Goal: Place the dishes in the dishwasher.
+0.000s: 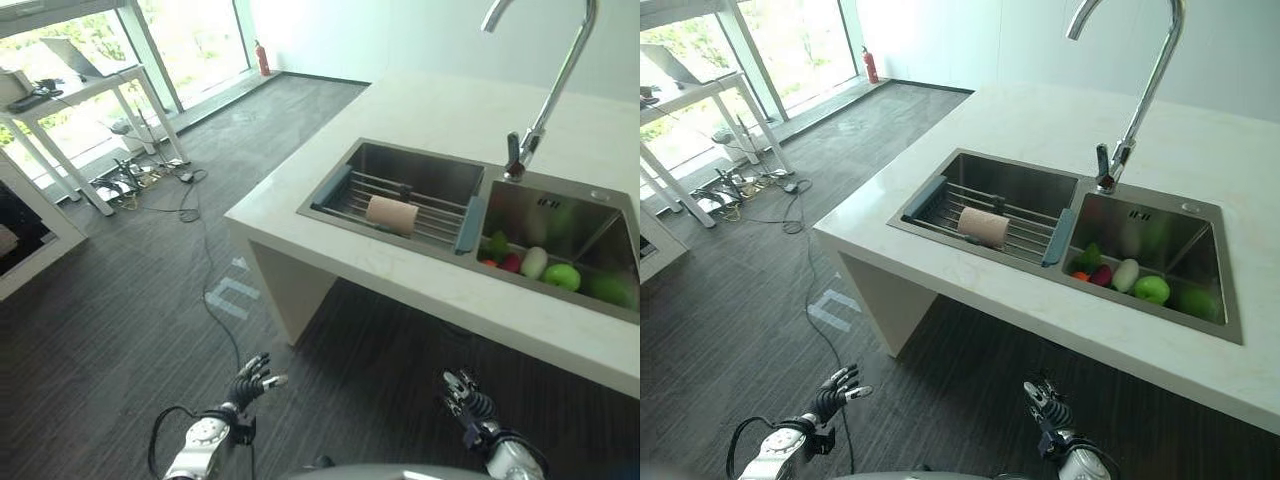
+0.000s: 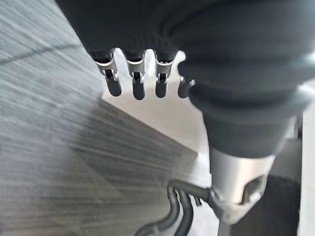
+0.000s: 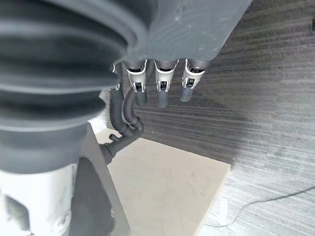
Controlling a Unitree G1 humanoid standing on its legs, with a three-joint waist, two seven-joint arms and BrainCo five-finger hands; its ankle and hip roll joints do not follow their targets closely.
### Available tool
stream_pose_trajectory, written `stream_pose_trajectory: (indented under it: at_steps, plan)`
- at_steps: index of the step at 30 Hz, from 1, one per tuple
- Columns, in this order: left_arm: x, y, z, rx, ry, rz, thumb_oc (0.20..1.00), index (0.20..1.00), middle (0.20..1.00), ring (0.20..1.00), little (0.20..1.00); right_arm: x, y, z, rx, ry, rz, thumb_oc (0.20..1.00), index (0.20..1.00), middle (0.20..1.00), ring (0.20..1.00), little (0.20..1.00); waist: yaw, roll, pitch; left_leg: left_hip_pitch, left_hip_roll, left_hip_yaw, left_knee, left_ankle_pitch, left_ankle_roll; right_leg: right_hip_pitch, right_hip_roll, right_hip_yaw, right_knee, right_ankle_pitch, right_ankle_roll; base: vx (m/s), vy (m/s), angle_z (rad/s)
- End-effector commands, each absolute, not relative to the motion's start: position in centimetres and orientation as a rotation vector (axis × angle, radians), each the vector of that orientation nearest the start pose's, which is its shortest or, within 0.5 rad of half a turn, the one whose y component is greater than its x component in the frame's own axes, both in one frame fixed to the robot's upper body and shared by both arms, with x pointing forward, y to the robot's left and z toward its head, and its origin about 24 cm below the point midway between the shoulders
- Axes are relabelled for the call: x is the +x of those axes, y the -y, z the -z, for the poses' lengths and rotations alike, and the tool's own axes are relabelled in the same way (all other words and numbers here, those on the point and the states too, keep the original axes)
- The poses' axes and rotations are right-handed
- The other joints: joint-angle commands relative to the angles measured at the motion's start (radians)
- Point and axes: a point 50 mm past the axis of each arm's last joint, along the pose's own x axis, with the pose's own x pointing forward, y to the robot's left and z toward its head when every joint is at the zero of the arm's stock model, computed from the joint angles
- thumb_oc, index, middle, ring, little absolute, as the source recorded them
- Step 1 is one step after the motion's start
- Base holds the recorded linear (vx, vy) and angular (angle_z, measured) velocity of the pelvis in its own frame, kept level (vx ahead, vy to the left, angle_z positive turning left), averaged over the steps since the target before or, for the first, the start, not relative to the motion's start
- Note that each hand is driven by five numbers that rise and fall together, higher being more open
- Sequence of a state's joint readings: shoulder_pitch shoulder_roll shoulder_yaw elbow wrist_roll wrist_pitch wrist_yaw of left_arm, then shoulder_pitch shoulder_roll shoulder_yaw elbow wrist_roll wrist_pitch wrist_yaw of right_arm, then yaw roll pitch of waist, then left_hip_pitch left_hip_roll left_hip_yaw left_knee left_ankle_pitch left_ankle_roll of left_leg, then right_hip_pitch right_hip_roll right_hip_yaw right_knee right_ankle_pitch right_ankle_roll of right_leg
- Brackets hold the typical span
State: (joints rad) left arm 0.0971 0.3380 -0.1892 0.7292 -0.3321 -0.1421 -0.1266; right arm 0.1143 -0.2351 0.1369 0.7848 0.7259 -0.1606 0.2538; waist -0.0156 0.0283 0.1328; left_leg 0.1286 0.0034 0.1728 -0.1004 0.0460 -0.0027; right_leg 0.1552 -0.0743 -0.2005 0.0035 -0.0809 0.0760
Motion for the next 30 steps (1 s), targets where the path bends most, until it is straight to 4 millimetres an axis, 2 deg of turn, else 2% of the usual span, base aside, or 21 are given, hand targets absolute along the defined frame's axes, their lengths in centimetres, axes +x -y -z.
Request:
stream_pose_trajectory:
  at_steps: [1, 5, 8, 9, 11, 12, 14, 15, 17, 20, 22, 24, 25, 26, 27, 28, 29, 30]
  plan:
    - [18.5, -24.6, 7.9, 0.078, -0.483, -0.097, 1.000, 1.000, 1.000, 1.000, 1.000, 16.2, 22.1, 10.7, 0.449, -0.556, 0.127, 1.000, 1.000, 1.000, 1.000, 1.000, 0.023, -0.015, -0.014, -0.029, 0.046, -0.007, 0.077, -0.092, -0.030, -0.062, -0.109, -0.033, 0.055, 0.037, 0.093, 0.00, 0.113, -0.06]
    - [18.4, -26.7, 7.1, -0.085, -0.394, -0.340, 1.000, 1.000, 1.000, 1.000, 1.000, 15.0, 22.8, 11.4, 0.468, -0.571, 0.204, 1.000, 1.000, 1.000, 1.000, 1.000, 0.041, -0.024, -0.014, -0.033, 0.029, -0.009, 0.092, -0.109, -0.005, -0.069, -0.133, -0.038, 0.100, 0.026, 0.105, -0.01, 0.127, -0.04]
    - [18.5, -26.8, 7.0, -0.084, -0.367, -0.368, 1.000, 1.000, 1.000, 1.000, 1.000, 14.5, 23.3, 11.7, 0.496, -0.562, 0.259, 1.000, 1.000, 1.000, 1.000, 1.000, 0.045, -0.027, 0.000, -0.027, -0.008, -0.054, 0.085, -0.120, 0.028, -0.132, -0.135, -0.009, 0.264, 0.060, 0.101, -0.01, 0.192, -0.10]
    - [18.8, -26.8, 6.6, -0.049, -0.353, -0.351, 1.000, 1.000, 1.000, 1.000, 1.000, 14.3, 23.6, 11.7, 0.506, -0.552, 0.275, 1.000, 1.000, 1.000, 1.000, 1.000, 0.036, -0.014, 0.012, -0.014, -0.016, -0.071, 0.075, -0.125, 0.039, -0.202, -0.122, 0.003, 0.408, 0.085, 0.091, 0.02, 0.241, -0.25]
    - [19.0, -26.9, 6.3, -0.017, -0.349, -0.334, 1.000, 1.000, 1.000, 1.000, 1.000, 13.8, 23.9, 11.8, 0.507, -0.556, 0.277, 1.000, 1.000, 1.000, 1.000, 1.000, 0.031, -0.009, 0.020, -0.003, -0.024, -0.075, 0.068, -0.127, 0.042, -0.253, -0.116, -0.011, 0.478, 0.094, 0.082, 0.06, 0.142, -0.33]
    - [19.0, -27.0, 6.3, -0.016, -0.351, -0.339, 1.000, 1.000, 1.000, 1.000, 1.000, 13.6, 24.1, 11.8, 0.504, -0.561, 0.271, 1.000, 1.000, 1.000, 1.000, 1.000, 0.031, -0.014, 0.024, 0.006, -0.030, -0.069, 0.065, -0.130, 0.037, -0.264, -0.122, -0.039, 0.452, 0.102, 0.079, 0.14, -0.025, -0.19]
    - [19.1, -27.1, 6.0, -0.044, -0.345, -0.350, 1.000, 1.000, 1.000, 1.000, 1.000, 13.7, 24.1, 11.8, 0.492, -0.560, 0.246, 1.000, 1.000, 1.000, 1.000, 1.000, 0.025, -0.036, 0.031, 0.033, -0.044, -0.058, 0.061, -0.149, 0.021, -0.278, -0.136, -0.093, 0.278, 0.129, 0.085, 0.19, -0.152, -0.19]
    - [19.2, -27.1, 5.8, -0.035, -0.336, -0.343, 1.000, 1.000, 1.000, 1.000, 1.000, 13.9, 24.1, 11.7, 0.490, -0.557, 0.240, 1.000, 1.000, 1.000, 1.000, 1.000, 0.019, -0.045, 0.038, 0.051, -0.047, -0.054, 0.063, -0.168, 0.019, -0.286, -0.148, -0.105, 0.212, 0.165, 0.099, 0.20, -0.228, -0.24]
    - [19.4, -27.1, 5.7, -0.027, -0.331, -0.341, 1.000, 1.000, 1.000, 1.000, 1.000, 14.2, 24.2, 11.7, 0.495, -0.558, 0.242, 1.000, 1.000, 1.000, 1.000, 1.000, 0.016, -0.047, 0.042, 0.058, -0.045, -0.053, 0.069, -0.182, 0.023, -0.296, -0.159, -0.089, 0.219, 0.182, 0.106, 0.14, -0.192, -0.04]
    - [18.9, -27.0, 6.0, -0.066, -0.331, -0.386, 1.000, 1.000, 1.000, 1.000, 1.000, 15.0, 23.7, 11.5, 0.509, -0.548, 0.242, 1.000, 1.000, 1.000, 1.000, 1.000, 0.029, -0.042, 0.029, 0.050, 0.008, -0.015, 0.098, -0.172, 0.006, -0.211, -0.114, -0.115, 0.186, 0.079, 0.076, 0.19, -0.316, 0.17]
    - [18.7, -26.9, 6.2, -0.083, -0.333, -0.418, 1.000, 1.000, 1.000, 1.000, 1.000, 15.0, 23.6, 11.5, 0.518, -0.553, 0.254, 1.000, 1.000, 1.000, 1.000, 1.000, 0.021, -0.050, 0.022, 0.041, 0.029, -0.005, 0.138, -0.179, -0.004, -0.174, -0.087, -0.091, 0.154, 0.057, 0.059, 0.17, -0.256, 0.09]
    - [18.3, -26.8, 6.6, -0.167, -0.319, -0.487, 1.000, 1.000, 1.000, 1.000, 1.000, 15.1, 24.0, 11.4, 0.490, -0.557, 0.238, 1.000, 1.000, 1.000, 1.000, 1.000, 0.018, -0.077, 0.020, -0.001, 0.044, -0.013, 0.316, -0.232, -0.018, -0.146, -0.084, -0.074, 0.133, 0.046, 0.030, 0.13, -0.216, 0.41]
    - [17.8, -26.7, 6.8, -0.192, -0.307, -0.508, 1.000, 1.000, 1.000, 1.000, 1.000, 15.3, 24.2, 11.2, 0.452, -0.560, 0.229, 1.000, 1.000, 1.000, 1.000, 1.000, 0.035, -0.090, 0.032, -0.103, 0.057, -0.049, 0.496, -0.173, -0.045, -0.112, -0.076, -0.060, 0.115, 0.041, 0.003, 0.20, -0.104, 0.09]
    - [17.4, -26.9, 6.7, -0.167, -0.297, -0.500, 1.000, 1.000, 1.000, 1.000, 1.000, 15.3, 25.1, 11.0, 0.445, -0.558, 0.243, 1.000, 1.000, 1.000, 1.000, 1.000, 0.068, -0.087, 0.050, -0.209, 0.070, -0.098, 0.521, -0.104, -0.060, -0.080, -0.063, -0.040, 0.098, 0.029, -0.012, 0.32, 0.148, -0.40]
    - [17.1, -27.2, 6.5, -0.148, -0.287, -0.513, 1.000, 1.000, 1.000, 1.000, 1.000, 15.8, 25.5, 10.8, 0.430, -0.556, 0.239, 1.000, 1.000, 1.000, 1.000, 1.000, 0.096, -0.058, 0.052, -0.196, 0.090, -0.135, 0.322, -0.068, -0.086, -0.051, -0.050, -0.026, 0.067, 0.014, 0.007, 0.41, 0.382, -0.97]
    - [17.1, -27.4, 6.5, -0.148, -0.284, -0.525, 1.000, 1.000, 1.000, 1.000, 1.000, 16.1, 25.8, 10.6, 0.428, -0.549, 0.251, 1.000, 1.000, 1.000, 1.000, 1.000, 0.113, -0.032, 0.057, -0.204, 0.116, -0.150, 0.216, 0.006, -0.115, -0.025, -0.041, -0.023, 0.057, -0.003, 0.011, 0.38, 0.521, -1.55]
    - [17.2, -27.2, 6.9, -0.152, -0.296, -0.540, 1.000, 1.000, 1.000, 1.000, 1.000, 15.9, 25.8, 10.8, 0.425, -0.558, 0.267, 1.000, 1.000, 1.000, 1.000, 1.000, 0.094, -0.020, 0.049, -0.201, 0.121, -0.109, 0.193, -0.010, -0.108, -0.033, -0.057, -0.033, 0.067, -0.015, 0.017, 0.28, 0.449, -1.62]
    - [17.9, -27.3, 6.8, -0.146, -0.291, -0.552, 1.000, 1.000, 1.000, 1.000, 1.000, 15.0, 25.5, 11.3, 0.435, -0.576, 0.282, 1.000, 1.000, 1.000, 1.000, 1.000, 0.071, -0.006, 0.038, -0.141, 0.116, -0.092, 0.127, -0.013, -0.105, -0.044, -0.077, -0.053, 0.073, -0.005, 0.037, 0.18, 0.337, -1.05]
